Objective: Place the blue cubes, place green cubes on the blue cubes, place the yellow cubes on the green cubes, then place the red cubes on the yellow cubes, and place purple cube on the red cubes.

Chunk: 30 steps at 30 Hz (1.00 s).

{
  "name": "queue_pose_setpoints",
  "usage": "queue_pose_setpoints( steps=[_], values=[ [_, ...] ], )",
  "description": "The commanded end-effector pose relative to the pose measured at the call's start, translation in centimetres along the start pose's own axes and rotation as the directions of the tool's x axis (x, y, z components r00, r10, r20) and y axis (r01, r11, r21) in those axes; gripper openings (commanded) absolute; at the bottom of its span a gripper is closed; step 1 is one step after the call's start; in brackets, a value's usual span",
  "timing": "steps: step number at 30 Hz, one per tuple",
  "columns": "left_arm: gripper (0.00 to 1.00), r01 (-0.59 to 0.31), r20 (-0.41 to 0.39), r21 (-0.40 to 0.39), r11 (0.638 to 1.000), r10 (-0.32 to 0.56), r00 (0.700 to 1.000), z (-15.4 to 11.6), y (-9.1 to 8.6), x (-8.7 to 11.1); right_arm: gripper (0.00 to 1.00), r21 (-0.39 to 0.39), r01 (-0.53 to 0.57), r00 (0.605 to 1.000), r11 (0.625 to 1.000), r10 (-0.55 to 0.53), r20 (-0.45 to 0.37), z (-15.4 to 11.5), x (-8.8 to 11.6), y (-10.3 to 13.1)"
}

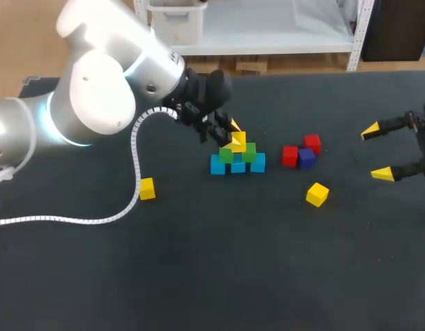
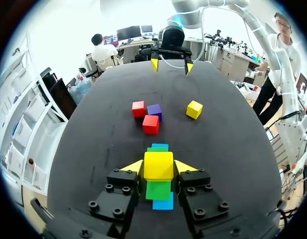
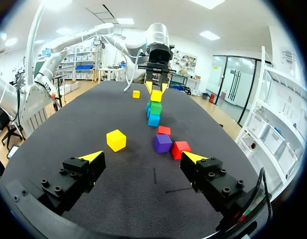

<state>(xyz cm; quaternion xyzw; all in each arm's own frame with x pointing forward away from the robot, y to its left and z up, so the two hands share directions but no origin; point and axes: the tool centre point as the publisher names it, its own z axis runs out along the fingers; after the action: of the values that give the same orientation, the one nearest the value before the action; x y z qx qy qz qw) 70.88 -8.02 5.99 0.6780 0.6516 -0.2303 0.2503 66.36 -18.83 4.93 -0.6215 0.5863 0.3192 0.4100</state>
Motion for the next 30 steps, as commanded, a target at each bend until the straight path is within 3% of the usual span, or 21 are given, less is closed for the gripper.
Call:
queue_pose_setpoints(
  steps=[1,16,21,26,30],
  values=[
    [0.02,0.0,0.0,-0.001,1.0,0.0,1.0,0.05,0.05,0.01,1.0,0.001,0.0,1.0,1.0,0.0,0.0,0.04,0.01,-0.02],
    [0.06,0.003,0.005,-0.002,1.0,-0.003,1.0,0.14,-0.04,0.09,1.0,0.001,0.0,1.0,1.0,0.0,0.0,0.04,0.01,-0.02],
    [0.14,0.003,0.006,-0.002,1.0,-0.003,1.0,0.14,-0.06,0.14,1.0,0.001,0.0,1.0,1.0,0.0,0.0,0.04,0.01,-0.02],
    [0.28,0.002,0.008,0.0,1.0,-0.002,1.0,0.18,-0.09,0.17,1.0,0.001,0.0,1.0,1.0,0.0,0.0,0.04,0.01,-0.02],
    [0.28,0.003,0.008,-0.002,1.0,-0.003,1.0,0.19,-0.07,0.19,1.0,0.001,0.0,1.0,1.0,0.0,0.0,0.04,0.01,-0.02]
  ],
)
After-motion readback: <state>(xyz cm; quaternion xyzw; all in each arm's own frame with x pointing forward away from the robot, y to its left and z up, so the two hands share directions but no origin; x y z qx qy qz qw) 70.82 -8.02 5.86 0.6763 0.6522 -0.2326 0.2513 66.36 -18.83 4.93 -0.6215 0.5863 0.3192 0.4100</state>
